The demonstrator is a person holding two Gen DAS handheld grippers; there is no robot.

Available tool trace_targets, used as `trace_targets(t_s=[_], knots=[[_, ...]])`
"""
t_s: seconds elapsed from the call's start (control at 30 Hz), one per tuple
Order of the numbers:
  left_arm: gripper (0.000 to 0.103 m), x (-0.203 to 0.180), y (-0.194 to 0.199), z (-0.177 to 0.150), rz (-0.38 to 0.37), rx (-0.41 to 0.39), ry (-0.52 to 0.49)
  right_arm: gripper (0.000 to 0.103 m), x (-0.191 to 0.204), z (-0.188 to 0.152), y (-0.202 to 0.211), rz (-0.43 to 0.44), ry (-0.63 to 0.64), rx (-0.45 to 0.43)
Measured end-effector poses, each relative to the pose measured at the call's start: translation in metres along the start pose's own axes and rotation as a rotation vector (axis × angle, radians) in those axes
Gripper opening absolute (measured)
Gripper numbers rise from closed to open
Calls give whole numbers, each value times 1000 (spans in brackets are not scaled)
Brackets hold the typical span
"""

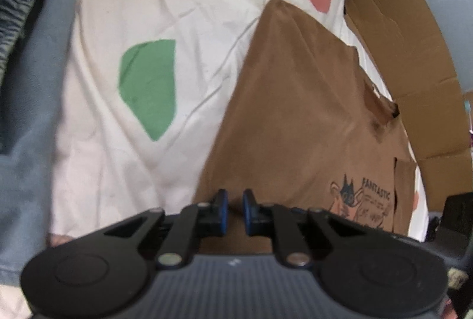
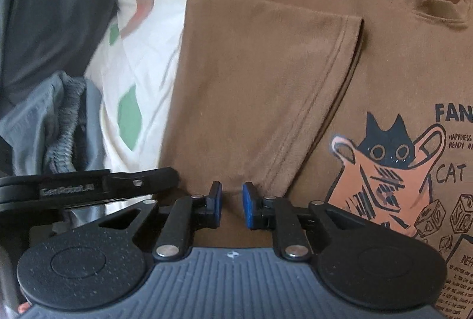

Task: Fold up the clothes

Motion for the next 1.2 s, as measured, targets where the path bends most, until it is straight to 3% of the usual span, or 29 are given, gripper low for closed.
trace_targets(t_s=[0.07,0.27,0.4,0.53,0.67,0.77,0.83,0.9,1.07,1.2], knots=[[12,4,7,1,-2,-6,-3,18,2,-3,-2,-21,16,16],[22,7,24,4,74,-71,-138,17,8,-7,7,-43,56,38],[22,3,22,-6,124,-107,-268,17,14,-5,17,-81,98,56],[32,0,14,-22,157,-123,-388,18,20,-3,32,-135,170,89],[33,1,4,-26,158,-126,-414,19,26,3,59,-192,256,119],[30,0,0,-24,146,-138,-405,29,32,6,84,-233,325,140],[27,-3,0,-23,137,-147,-420,30,34,9,102,-252,363,155],[13,-5,1,-21,133,-161,-422,30,36,10,124,-272,409,163],[8,-6,3,-21,129,-189,-412,31,27,9,160,-256,381,128],[8,-3,3,-21,146,-185,-422,31,12,5,163,-242,356,138]])
Point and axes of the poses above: each gripper's, at about its wrist camera, not at the fingertips, and y roughly against the way its jaws point, x to its left, z to its top, the point moved 5 cm from there along -y, roughly the way its jaws point, and after that the axes turned 14 degrees about y, right-handed, at the moved point
